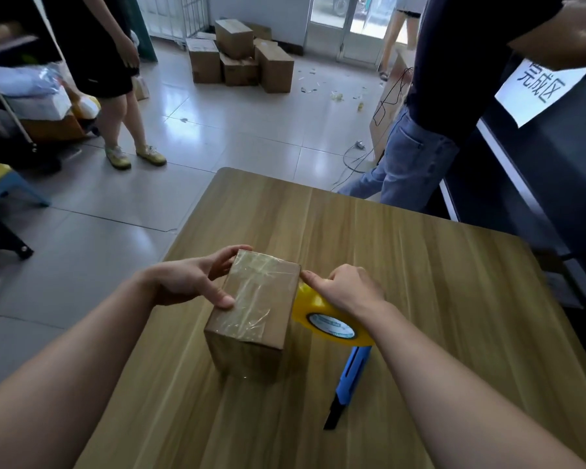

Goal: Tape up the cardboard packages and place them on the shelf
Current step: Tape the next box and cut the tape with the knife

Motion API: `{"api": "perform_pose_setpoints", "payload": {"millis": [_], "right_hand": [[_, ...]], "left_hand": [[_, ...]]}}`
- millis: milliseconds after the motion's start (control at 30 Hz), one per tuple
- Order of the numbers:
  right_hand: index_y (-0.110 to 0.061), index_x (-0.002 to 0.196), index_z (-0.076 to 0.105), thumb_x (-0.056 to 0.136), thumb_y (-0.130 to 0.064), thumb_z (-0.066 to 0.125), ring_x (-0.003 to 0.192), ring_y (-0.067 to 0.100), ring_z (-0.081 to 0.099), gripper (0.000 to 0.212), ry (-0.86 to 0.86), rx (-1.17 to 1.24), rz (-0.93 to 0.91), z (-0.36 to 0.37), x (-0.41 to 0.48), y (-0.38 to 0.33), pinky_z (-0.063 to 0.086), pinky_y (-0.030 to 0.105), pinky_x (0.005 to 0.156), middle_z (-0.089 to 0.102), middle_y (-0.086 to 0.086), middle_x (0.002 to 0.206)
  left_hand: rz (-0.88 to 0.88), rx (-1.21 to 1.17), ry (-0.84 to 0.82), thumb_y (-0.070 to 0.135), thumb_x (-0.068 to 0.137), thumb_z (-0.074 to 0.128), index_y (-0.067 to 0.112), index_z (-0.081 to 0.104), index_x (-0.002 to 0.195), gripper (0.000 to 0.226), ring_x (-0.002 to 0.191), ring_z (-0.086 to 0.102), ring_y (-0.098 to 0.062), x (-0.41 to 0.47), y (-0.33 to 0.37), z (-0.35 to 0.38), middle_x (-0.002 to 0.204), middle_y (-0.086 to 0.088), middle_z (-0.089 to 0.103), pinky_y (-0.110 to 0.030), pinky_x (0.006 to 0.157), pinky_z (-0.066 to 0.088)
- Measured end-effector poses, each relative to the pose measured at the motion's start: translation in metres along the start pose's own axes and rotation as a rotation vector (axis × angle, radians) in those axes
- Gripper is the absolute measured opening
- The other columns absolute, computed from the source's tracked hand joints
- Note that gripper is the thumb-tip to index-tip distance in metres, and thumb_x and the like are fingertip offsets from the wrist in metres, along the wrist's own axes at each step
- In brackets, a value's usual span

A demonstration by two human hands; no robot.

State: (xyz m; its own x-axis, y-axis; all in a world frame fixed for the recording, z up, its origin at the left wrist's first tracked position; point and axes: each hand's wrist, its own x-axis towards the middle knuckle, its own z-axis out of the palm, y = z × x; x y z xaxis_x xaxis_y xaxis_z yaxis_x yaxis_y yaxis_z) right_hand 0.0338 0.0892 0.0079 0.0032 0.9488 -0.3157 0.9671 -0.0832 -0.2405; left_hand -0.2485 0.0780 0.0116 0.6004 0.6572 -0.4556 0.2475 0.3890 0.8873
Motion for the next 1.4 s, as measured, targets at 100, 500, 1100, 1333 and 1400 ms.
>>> {"api": "perform_pose_setpoints", "payload": {"millis": [100, 500, 1100, 1333, 1400], "right_hand": [[-0.014, 0.100, 0.068, 0.083, -0.083, 0.031, 0.087, 0.023, 0.062, 0.080, 0.003, -0.038, 0.014, -0.002, -0.003, -0.002, 0.047, 0.031, 0.066, 0.067, 0.004, 0.097], [-0.011, 0.114, 0.065, 0.088, -0.078, 0.030, 0.094, 0.026, 0.059, 0.080, -0.058, 0.024, 0.027, -0.004, -0.013, -0.006, 0.046, 0.035, 0.074, 0.065, 0.008, 0.108], [-0.014, 0.119, 0.064, 0.084, -0.065, 0.059, 0.098, 0.020, 0.058, 0.062, -0.118, 0.306, -0.152, -0.059, -0.017, -0.013, 0.048, 0.033, 0.081, 0.063, 0.002, 0.113], [-0.020, 0.093, 0.069, 0.070, -0.086, 0.049, 0.084, 0.017, 0.064, 0.073, -0.049, 0.272, -0.276, -0.058, -0.014, -0.023, 0.057, 0.038, 0.079, 0.067, -0.004, 0.090], [-0.019, 0.088, 0.071, 0.064, -0.088, 0.046, 0.083, 0.017, 0.066, 0.077, -0.096, 0.338, -0.293, -0.057, -0.016, -0.021, 0.056, 0.037, 0.078, 0.069, -0.003, 0.087]], "left_hand": [[-0.132, 0.160, 0.128, 0.036, 0.053, 0.091, 0.036, 0.009, 0.152, 0.128, 0.146, 0.017, -0.018, 0.001, 0.024, 0.010, 0.160, 0.002, 0.015, -0.035, 0.115, 0.025], [-0.221, 1.306, 0.552, 0.086, 0.076, 0.010, 0.037, 0.002, 0.153, 0.091, 0.148, -0.013, -0.023, 0.050, 0.034, 0.082, 0.163, 0.000, -0.003, -0.066, 0.108, -0.018], [-0.150, 0.480, 0.562, 0.045, 0.067, 0.083, 0.017, 0.052, 0.130, 0.075, 0.106, 0.052, -0.018, 0.027, 0.048, 0.064, 0.118, 0.000, 0.052, -0.033, 0.089, 0.048], [-0.068, 0.211, 0.450, 0.070, 0.025, 0.084, 0.026, 0.057, 0.109, 0.098, 0.099, 0.064, -0.021, 0.009, 0.020, 0.043, 0.111, -0.003, 0.063, -0.035, 0.084, 0.055], [-0.035, 0.153, 0.416, 0.064, 0.031, 0.087, 0.026, 0.058, 0.108, 0.091, 0.096, 0.067, -0.020, 0.003, 0.013, 0.037, 0.109, -0.004, 0.064, -0.031, 0.079, 0.057]]}}
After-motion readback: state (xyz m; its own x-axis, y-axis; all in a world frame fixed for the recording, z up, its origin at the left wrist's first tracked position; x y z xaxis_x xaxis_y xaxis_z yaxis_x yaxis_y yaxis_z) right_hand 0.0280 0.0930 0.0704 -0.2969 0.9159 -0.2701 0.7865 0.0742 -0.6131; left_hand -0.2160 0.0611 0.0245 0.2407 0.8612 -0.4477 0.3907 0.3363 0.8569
